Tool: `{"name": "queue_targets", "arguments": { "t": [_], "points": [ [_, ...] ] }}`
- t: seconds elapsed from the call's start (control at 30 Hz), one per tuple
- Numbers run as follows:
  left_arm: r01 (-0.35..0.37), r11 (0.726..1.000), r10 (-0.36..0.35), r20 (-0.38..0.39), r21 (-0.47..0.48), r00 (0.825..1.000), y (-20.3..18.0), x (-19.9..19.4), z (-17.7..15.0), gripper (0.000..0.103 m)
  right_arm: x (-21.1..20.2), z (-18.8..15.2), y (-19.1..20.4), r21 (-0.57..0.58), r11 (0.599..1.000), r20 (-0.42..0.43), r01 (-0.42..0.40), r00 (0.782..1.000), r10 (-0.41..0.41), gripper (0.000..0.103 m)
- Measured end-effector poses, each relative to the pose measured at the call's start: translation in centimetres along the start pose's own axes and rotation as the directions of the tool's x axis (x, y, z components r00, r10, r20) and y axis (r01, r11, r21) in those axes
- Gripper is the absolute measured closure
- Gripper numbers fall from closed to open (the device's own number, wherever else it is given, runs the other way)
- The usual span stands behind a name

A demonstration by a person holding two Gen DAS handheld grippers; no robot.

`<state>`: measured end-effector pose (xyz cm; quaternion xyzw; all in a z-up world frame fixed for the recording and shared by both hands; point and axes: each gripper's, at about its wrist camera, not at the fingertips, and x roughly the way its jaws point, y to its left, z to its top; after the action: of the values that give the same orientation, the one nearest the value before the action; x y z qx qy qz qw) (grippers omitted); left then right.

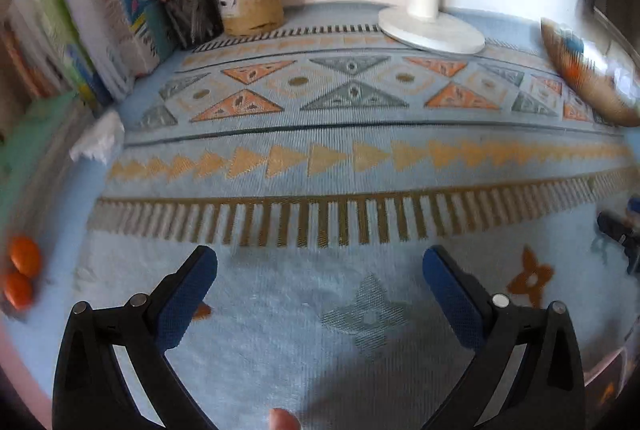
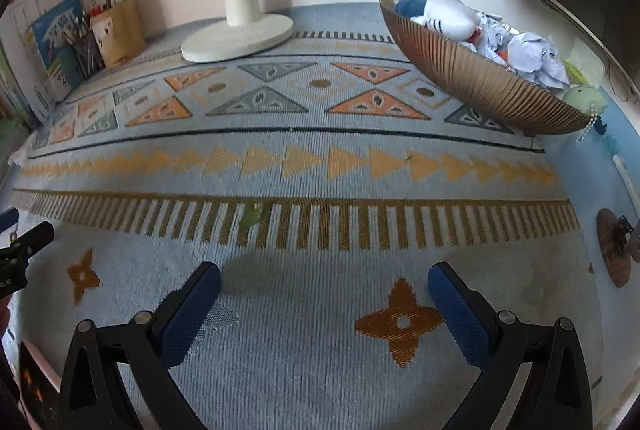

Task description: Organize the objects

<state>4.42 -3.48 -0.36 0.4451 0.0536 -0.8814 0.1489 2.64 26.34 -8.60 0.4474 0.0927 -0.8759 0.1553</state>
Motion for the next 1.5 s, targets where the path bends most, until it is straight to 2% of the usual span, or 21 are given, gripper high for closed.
{"name": "queue_targets", "arguments": {
  "t": [0.13,0.5,1.5],
  "points": [
    [0.021,1.000,-0.021,0.010,-0.021,1.000,0.21,0.11,-0.38,0.000,0.23,0.12,-0.22,-0.006,1.000,0.009,-0.025,1.000,0.025,0.000],
    [0.041,0.999,-0.041,0.017,-0.018,0.999,0.08,0.01,-0.56,0.000,0.25,0.15,0.07,-0.004,1.000,0.010,-0.021,1.000,0.021,0.000],
    [0.041,0.999,-0.041,0.016,-0.018,0.999,0.08,0.06,-0.60,0.000,0.29,0.15,0.03,-0.004,1.000,0.010,-0.021,1.000,0.021,0.000]
  ]
}}
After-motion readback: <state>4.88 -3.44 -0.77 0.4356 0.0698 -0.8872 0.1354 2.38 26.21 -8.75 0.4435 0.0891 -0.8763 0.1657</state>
